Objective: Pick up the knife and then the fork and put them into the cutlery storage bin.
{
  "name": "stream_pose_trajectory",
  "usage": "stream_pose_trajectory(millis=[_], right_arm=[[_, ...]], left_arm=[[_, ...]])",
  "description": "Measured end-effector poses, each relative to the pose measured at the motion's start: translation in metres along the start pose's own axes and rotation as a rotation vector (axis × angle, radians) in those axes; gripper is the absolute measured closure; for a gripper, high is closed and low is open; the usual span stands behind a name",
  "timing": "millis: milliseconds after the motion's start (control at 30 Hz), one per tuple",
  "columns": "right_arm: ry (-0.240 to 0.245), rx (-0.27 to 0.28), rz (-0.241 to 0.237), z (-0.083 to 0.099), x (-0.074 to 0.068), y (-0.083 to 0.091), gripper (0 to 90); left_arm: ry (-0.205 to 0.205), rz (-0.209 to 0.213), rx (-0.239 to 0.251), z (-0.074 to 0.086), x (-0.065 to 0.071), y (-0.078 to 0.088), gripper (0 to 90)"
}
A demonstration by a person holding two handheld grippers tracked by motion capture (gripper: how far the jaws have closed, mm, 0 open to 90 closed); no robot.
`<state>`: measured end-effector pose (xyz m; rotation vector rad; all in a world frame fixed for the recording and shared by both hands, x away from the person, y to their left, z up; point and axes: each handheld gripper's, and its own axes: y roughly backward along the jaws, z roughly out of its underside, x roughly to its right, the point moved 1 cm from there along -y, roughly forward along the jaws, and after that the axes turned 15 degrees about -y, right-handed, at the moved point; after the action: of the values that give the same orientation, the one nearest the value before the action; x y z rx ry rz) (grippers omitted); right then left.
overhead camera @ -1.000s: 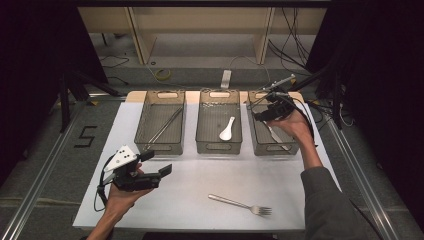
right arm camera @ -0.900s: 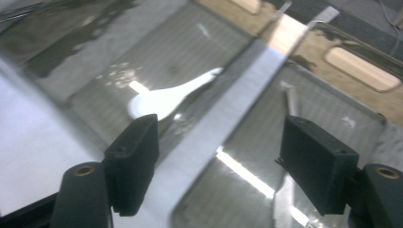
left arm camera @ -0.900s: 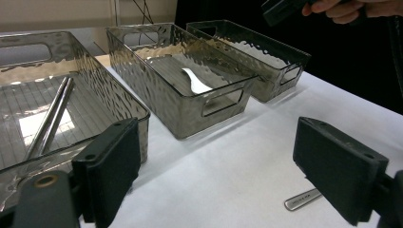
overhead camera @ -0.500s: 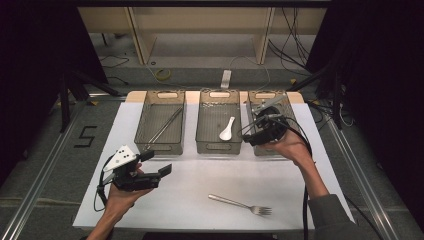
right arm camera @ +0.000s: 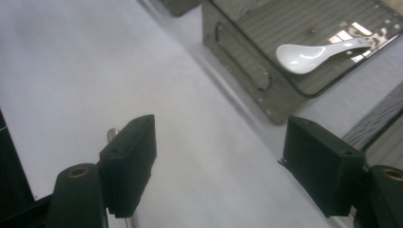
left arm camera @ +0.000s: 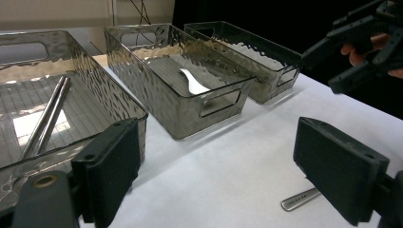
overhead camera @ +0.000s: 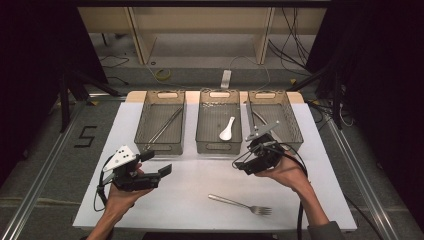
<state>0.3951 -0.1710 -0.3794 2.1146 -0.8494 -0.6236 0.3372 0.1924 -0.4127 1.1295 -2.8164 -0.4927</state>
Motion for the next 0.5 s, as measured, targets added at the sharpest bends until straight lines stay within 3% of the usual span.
stream_pose_trajectory(millis=[100,500], right_arm=[[0.029,-0.036,0.008,0.004,-0.008,-0.003,27.6],[0.069,-0.1,-0.005,0.015,-0.025,-0.007,27.9]], left_arm=[[-0.001,0.0,0.001,0.0,0.0,0.0,15.3],[-0.002,0.001,-0.001,0.0,0.0,0.001,15.3]])
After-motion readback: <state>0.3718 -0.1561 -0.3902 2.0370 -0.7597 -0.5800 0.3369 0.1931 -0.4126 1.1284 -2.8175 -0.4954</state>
